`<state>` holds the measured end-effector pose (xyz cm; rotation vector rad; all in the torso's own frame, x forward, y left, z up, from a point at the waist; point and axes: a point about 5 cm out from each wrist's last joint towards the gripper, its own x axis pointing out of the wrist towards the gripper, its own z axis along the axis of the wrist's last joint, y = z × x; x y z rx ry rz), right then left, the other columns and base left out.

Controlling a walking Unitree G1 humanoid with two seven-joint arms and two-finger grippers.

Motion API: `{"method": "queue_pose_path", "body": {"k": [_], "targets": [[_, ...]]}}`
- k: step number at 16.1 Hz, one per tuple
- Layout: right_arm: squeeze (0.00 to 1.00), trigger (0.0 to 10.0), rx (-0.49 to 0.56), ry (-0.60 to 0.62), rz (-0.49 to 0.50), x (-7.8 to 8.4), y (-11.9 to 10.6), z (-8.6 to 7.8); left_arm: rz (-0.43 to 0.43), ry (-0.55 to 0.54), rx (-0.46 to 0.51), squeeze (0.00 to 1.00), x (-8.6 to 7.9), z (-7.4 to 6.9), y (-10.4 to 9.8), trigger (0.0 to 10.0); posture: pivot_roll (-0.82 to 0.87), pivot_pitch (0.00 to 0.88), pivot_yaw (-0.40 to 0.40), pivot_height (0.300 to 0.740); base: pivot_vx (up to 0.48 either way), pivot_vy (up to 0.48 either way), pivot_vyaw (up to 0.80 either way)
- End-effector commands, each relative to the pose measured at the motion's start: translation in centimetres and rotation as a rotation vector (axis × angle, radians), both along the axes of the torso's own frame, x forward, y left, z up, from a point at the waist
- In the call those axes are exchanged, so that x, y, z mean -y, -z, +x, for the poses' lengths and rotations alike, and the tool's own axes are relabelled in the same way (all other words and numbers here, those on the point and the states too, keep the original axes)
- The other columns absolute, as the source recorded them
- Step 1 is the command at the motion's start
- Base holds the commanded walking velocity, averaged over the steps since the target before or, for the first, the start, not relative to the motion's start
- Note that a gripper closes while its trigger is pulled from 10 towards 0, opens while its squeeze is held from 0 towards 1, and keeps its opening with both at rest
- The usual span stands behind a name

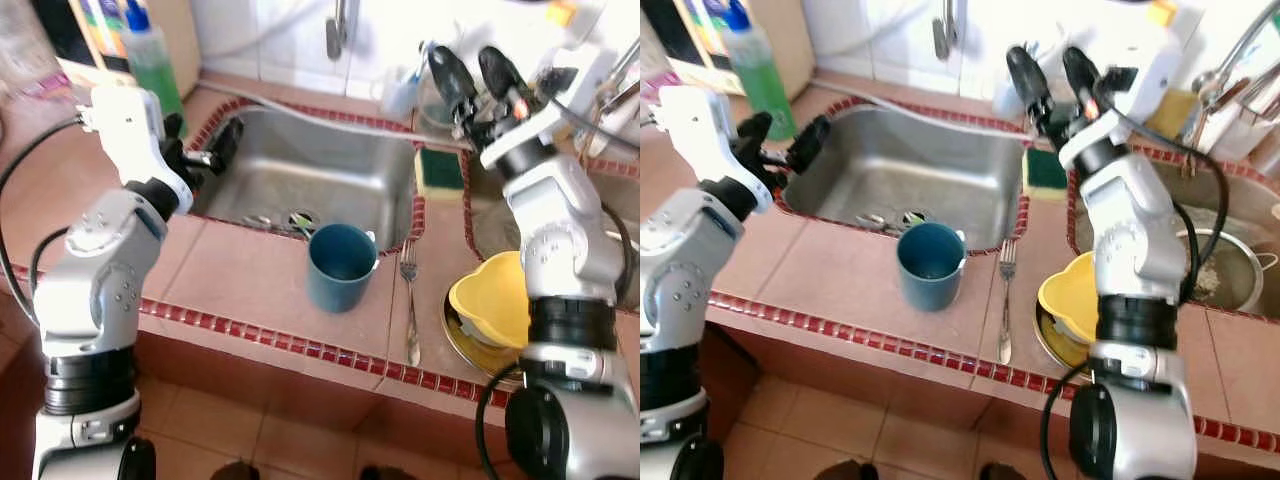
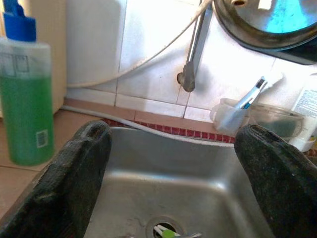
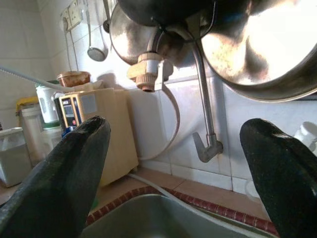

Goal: Kitchen organization

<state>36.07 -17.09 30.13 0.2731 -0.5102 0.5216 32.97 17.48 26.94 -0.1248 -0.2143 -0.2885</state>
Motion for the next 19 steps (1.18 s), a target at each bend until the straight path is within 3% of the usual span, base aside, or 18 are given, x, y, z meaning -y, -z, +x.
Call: {"method": "queue_pose_path", "body": {"k": [1, 3, 6, 8, 10, 12, 14, 16, 19], "targets": [[0.00, 10.0, 0.010, 0.027, 0.002, 0.1, -0.1, -0.9, 0.005, -0.002, 0.007, 0.00, 0.3, -0.3, 0.3, 10.0, -0.10, 0.046, -0.004, 0.740, 0.000, 0.000, 0.00], [0.00, 10.0, -0.017, 0.050, 0.015, 0.2, 0.8, -1.9, -0.006, 0.001, -0.010, 0.00, 0.6, -0.3, 1.0, 10.0, -0.12, 0.035, 0.005, 0.740, 0.000, 0.000, 0.00], [0.00, 10.0, -0.045, 0.071, 0.010, -0.5, 2.2, -3.0, 0.067, 0.029, -0.038, 0.00, 1.4, -0.6, 2.7, 10.0, -0.14, 0.021, 0.016, 0.740, 0.000, 0.000, 0.00], [0.00, 10.0, -0.032, 0.104, -0.013, -1.3, 3.1, -4.1, 0.056, 0.048, -0.034, 0.00, 2.4, -1.3, 3.6, 10.0, -0.16, 0.019, 0.020, 0.740, 0.000, 0.000, 0.00], [0.00, 10.0, -0.043, 0.104, 0.042, -1.7, 3.4, -4.9, 0.050, 0.051, -0.029, 0.00, 3.3, -1.8, 4.0, 10.0, -0.16, 0.017, 0.022, 0.740, 0.000, 0.000, 0.00], [0.00, 10.0, -0.054, 0.147, 0.055, -2.2, 4.4, -6.1, 0.106, 0.049, -0.016, 0.00, 4.2, -2.5, 5.3, 10.0, -0.17, 0.014, 0.022, 0.740, 0.000, 0.000, 0.00], [0.00, 10.0, -0.088, 0.171, 0.035, -2.7, 6.1, -6.9, 0.109, 0.027, -0.009, 0.00, 4.5, -2.8, 6.2, 10.0, -0.17, 0.012, 0.026, 0.740, 0.000, 0.000, 0.00], [0.00, 10.0, -0.121, 0.193, -0.027, -3.4, 8.0, -7.2, 0.173, 0.017, 0.021, 0.00, 4.8, -3.2, 7.3, 10.0, -0.18, 0.021, 0.032, 0.740, 0.000, 0.000, 0.00], [0.00, 10.0, -0.082, 0.293, -0.091, -3.3, 9.0, -7.5, 0.153, -0.012, 0.087, 0.00, 4.6, -3.6, 8.2, 10.0, -0.17, 0.025, 0.040, 0.740, 0.000, 0.000, 0.00]]}}
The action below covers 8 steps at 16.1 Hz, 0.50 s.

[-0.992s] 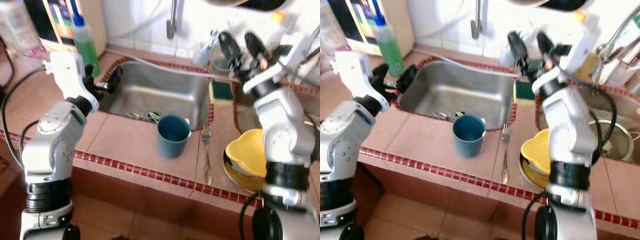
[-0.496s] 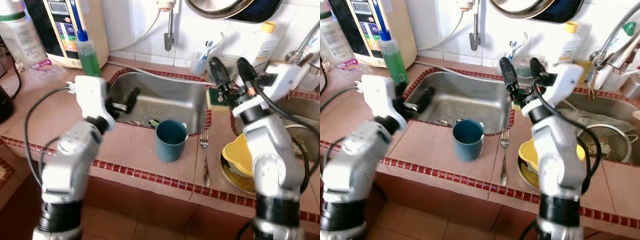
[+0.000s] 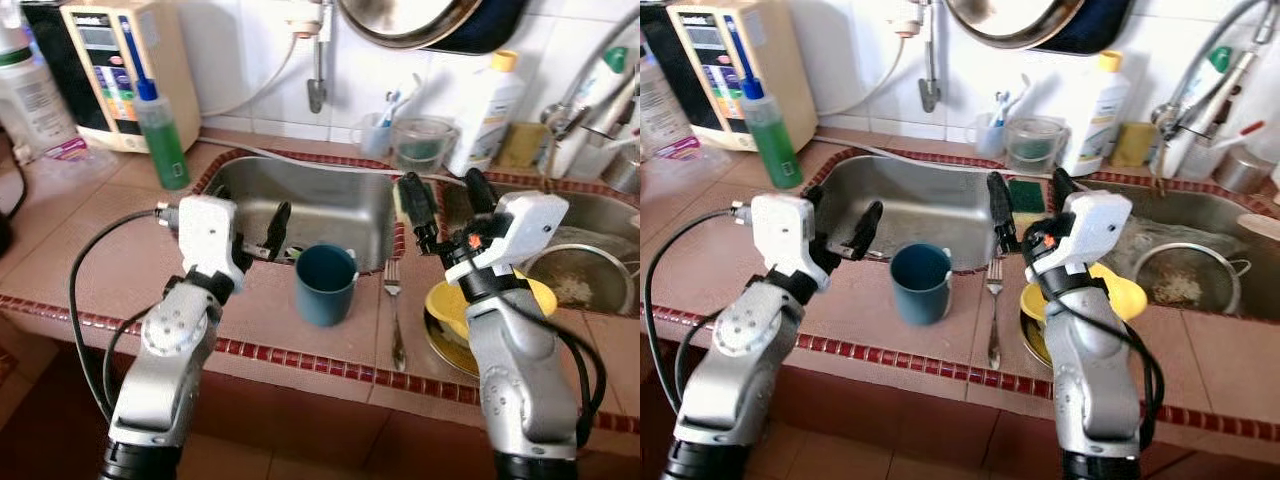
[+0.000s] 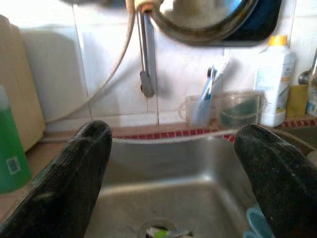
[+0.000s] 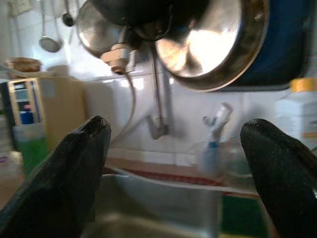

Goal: Kitchen organization

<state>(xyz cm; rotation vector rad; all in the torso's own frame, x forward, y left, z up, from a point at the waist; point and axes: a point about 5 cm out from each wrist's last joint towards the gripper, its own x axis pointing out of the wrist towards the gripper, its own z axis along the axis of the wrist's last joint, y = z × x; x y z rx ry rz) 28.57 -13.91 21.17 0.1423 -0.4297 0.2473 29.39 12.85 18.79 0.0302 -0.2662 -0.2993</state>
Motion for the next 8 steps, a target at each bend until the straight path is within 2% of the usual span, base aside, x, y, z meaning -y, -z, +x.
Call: {"method": "queue_pose_path", "body": {"k": [1, 2, 5, 7, 8], "targets": [[0.00, 10.0, 0.008, 0.010, -0.020, -0.2, 0.2, 0.0, -0.007, -0.001, 0.013, 0.00, 0.0, 0.0, 0.3, 10.0, -0.18, 0.027, 0.041, 0.740, 0.000, 0.000, 0.00], [0.00, 10.0, 0.012, 0.031, -0.063, -0.1, 0.5, -0.2, -0.034, 0.005, 0.009, 0.00, 0.0, -0.2, 0.8, 10.0, -0.18, 0.025, 0.046, 0.740, 0.000, 0.000, 0.00], [0.00, 10.0, -0.058, 0.075, -0.064, 0.9, 3.3, -0.2, -0.073, 0.068, -0.029, 0.00, 1.0, -0.7, 2.7, 10.0, -0.17, 0.026, 0.048, 0.740, 0.000, 0.000, 0.00], [0.00, 10.0, -0.065, 0.065, -0.084, 0.7, 3.9, -0.7, -0.027, 0.078, -0.058, 0.00, 1.0, -0.9, 3.5, 10.0, -0.17, 0.026, 0.052, 0.740, 0.000, 0.000, 0.00], [0.00, 10.0, -0.061, 0.056, -0.095, 0.5, 4.0, -0.8, -0.045, 0.076, -0.073, 0.00, 0.7, -1.0, 3.6, 10.0, -0.17, 0.025, 0.056, 0.740, 0.000, 0.000, 0.00]]}}
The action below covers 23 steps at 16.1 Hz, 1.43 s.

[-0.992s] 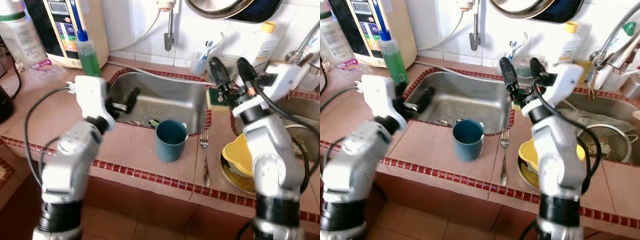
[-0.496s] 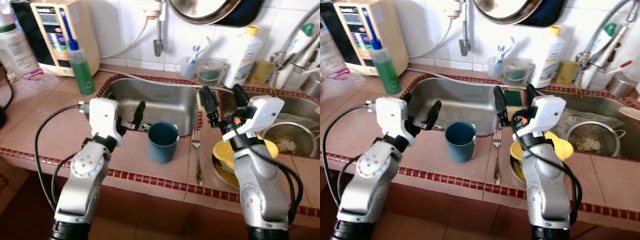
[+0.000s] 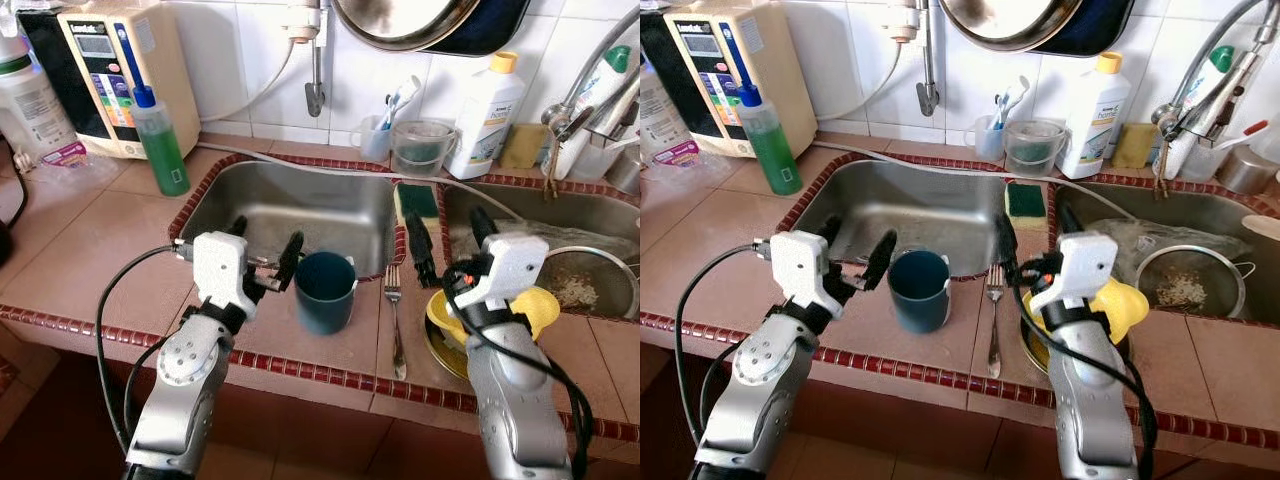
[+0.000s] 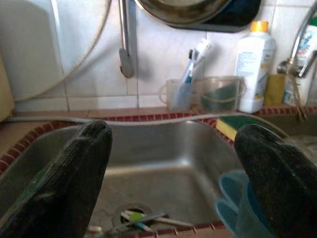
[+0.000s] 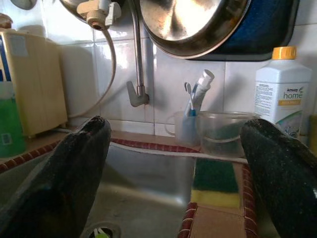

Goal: Kitchen organization

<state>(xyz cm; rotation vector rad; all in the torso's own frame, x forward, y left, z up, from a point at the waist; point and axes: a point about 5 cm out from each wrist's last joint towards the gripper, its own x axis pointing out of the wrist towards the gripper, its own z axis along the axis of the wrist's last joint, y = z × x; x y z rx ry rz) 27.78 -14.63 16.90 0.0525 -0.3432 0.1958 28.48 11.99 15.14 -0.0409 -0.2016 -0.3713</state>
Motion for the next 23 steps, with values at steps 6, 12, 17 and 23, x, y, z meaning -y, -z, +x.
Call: {"method": "queue_pose_path", "body": {"k": [6, 12, 17, 23], "targets": [[0.00, 10.0, 0.008, -0.028, -0.015, -0.8, 0.6, -1.1, 0.013, 0.071, -0.020, 0.00, -1.1, -0.7, -0.5, 10.0, -0.17, 0.036, 0.061, 0.740, 0.000, 0.000, 0.00], [0.00, 10.0, -0.027, -0.070, -0.058, -0.8, 1.4, -2.5, 0.059, 0.257, -0.048, 0.00, -0.7, -1.1, -3.3, 10.0, -0.18, 0.054, 0.054, 0.740, 0.000, 0.000, 0.00], [0.00, 10.0, -0.077, -0.157, -0.086, -1.9, 2.3, -5.2, 0.057, 0.307, -0.057, 0.00, -0.5, -1.0, -4.9, 10.0, -0.19, 0.051, 0.056, 0.740, 0.000, 0.000, 0.00], [0.00, 10.0, -0.111, -0.227, -0.161, -1.5, 2.5, -7.6, 0.163, 0.311, -0.222, 0.00, -1.1, -0.3, -3.8, 10.0, -0.22, 0.039, 0.071, 0.740, 0.000, 0.000, 0.00]]}}
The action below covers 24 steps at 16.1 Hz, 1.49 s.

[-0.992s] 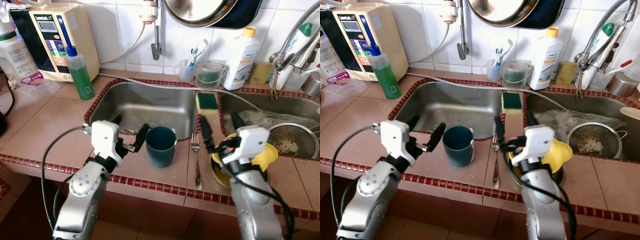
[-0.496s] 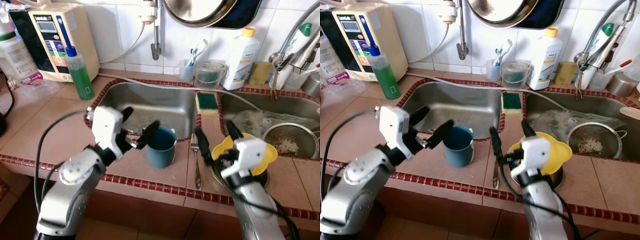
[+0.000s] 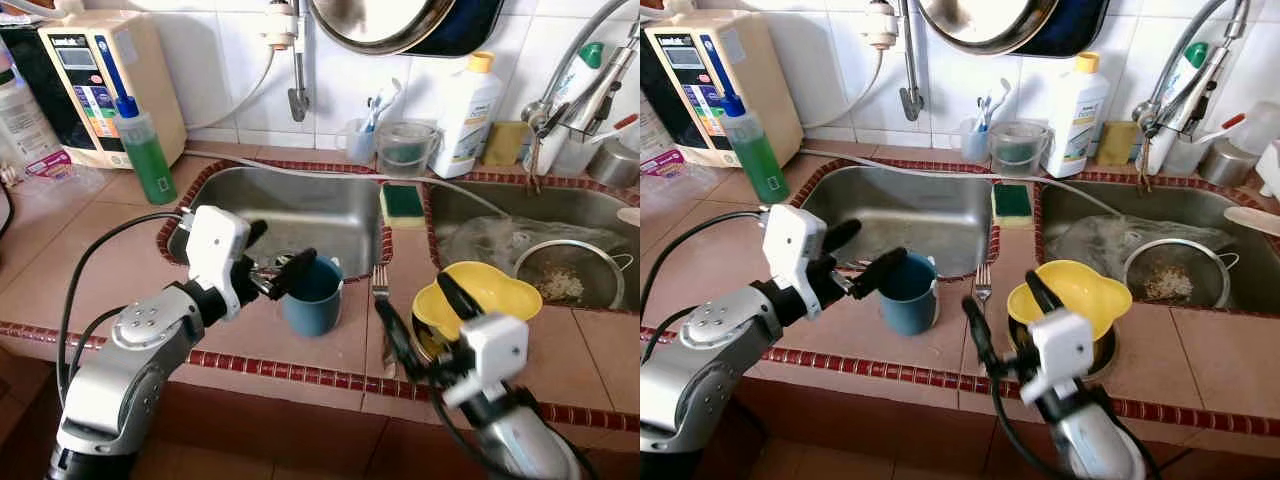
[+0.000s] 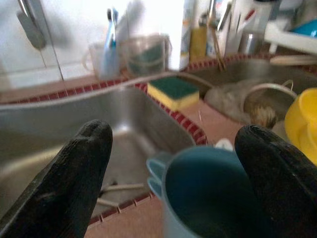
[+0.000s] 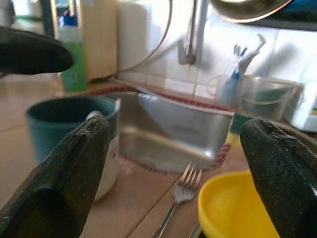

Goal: Kitchen organization

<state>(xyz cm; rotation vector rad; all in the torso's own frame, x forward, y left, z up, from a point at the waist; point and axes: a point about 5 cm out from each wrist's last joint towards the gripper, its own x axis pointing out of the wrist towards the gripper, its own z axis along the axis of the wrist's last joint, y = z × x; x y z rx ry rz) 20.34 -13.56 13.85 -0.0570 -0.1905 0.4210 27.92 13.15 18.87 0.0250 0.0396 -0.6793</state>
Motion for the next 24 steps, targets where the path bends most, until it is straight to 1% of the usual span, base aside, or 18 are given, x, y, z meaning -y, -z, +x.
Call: {"method": "queue_pose_path", "body": {"k": [1, 3, 5, 6, 7, 9, 12, 14, 15, 17, 20, 22, 23, 24], "targets": [[0.00, 10.0, 0.008, -0.033, -0.009, -0.2, -0.5, -0.6, 0.060, 0.000, -0.034, 0.00, -0.1, 0.4, 0.2, 10.0, -0.23, 0.038, 0.075, 0.740, 0.000, 0.000, 0.00], [0.00, 10.0, 0.000, -0.040, -0.016, -0.1, -0.5, -1.0, 0.117, -0.018, -0.071, 0.00, -0.3, 0.9, 0.5, 10.0, -0.23, 0.038, 0.081, 0.740, 0.000, 0.000, 0.00], [0.00, 10.0, -0.001, -0.038, -0.015, -0.1, -0.5, -1.0, 0.130, -0.026, -0.091, 0.00, -0.3, 1.0, 0.6, 10.0, -0.23, 0.039, 0.084, 0.740, 0.000, 0.000, 0.00], [0.00, 10.0, -0.004, -0.036, -0.016, -0.3, -0.4, -1.1, 0.141, -0.050, -0.083, 0.00, -0.1, 1.2, 0.4, 10.0, -0.24, 0.040, 0.088, 0.740, 0.000, 0.000, 0.00], [0.00, 10.0, -0.008, -0.034, -0.013, -0.6, -0.3, -1.2, 0.129, -0.059, -0.126, 0.00, 0.2, 1.2, 0.4, 10.0, -0.24, 0.042, 0.094, 0.740, 0.000, 0.000, 0.00], [0.00, 10.0, -0.012, -0.033, -0.010, -0.7, -0.2, -1.3, 0.120, -0.053, -0.157, 0.00, 0.6, 1.1, 0.4, 10.0, -0.24, 0.042, 0.096, 0.740, 0.000, 0.000, 0.00], [0.00, 10.0, -0.023, -0.036, -0.010, -1.0, -0.1, -1.6, 0.113, -0.027, -0.238, 0.00, 2.0, 0.7, -0.8, 10.0, -0.24, 0.044, 0.108, 0.740, 0.000, 0.000, 0.00], [0.00, 10.0, -0.023, -0.034, -0.009, -1.1, -0.1, -1.6, 0.117, -0.019, -0.259, 0.00, 2.6, 0.7, -1.4, 10.0, -0.24, 0.046, 0.109, 0.740, 0.000, 0.000, 0.00], [0.00, 10.0, -0.024, -0.039, -0.008, -1.2, 0.0, -1.7, 0.155, -0.039, -0.267, 0.00, 2.6, 1.0, -1.5, 10.0, -0.24, 0.047, 0.114, 0.740, 0.000, 0.000, 0.00], [0.00, 10.0, -0.026, -0.043, -0.012, -1.3, 0.1, -1.8, 0.148, -0.071, -0.302, 0.00, 2.5, 1.3, -1.6, 10.0, -0.24, 0.049, 0.117, 0.740, 0.000, 0.000, 0.00], [0.00, 10.0, -0.023, -0.040, -0.014, -1.3, 0.0, -1.7, 0.212, -0.149, -0.352, 0.00, 1.8, 1.8, -1.0, 10.0, -0.24, 0.051, 0.122, 0.740, 0.000, 0.000, 0.00], [0.00, 10.0, -0.022, -0.041, -0.011, -1.4, 0.0, -1.8, 0.223, -0.175, -0.391, 0.00, 1.3, 1.9, -0.5, 10.0, -0.25, 0.056, 0.124, 0.740, 0.000, 0.000, 0.00], [0.00, 10.0, -0.022, -0.041, -0.011, -1.4, 0.0, -1.8, 0.229, -0.185, -0.390, 0.00, 1.1, 2.0, -0.4, 10.0, -0.25, 0.057, 0.124, 0.740, 0.000, 0.000, 0.00], [0.00, 10.0, -0.022, -0.040, -0.010, -1.5, 0.0, -1.9, 0.245, -0.211, -0.380, 0.00, 0.5, 2.3, -0.2, 10.0, -0.25, 0.057, 0.125, 0.740, 0.000, 0.000, 0.00]]}}
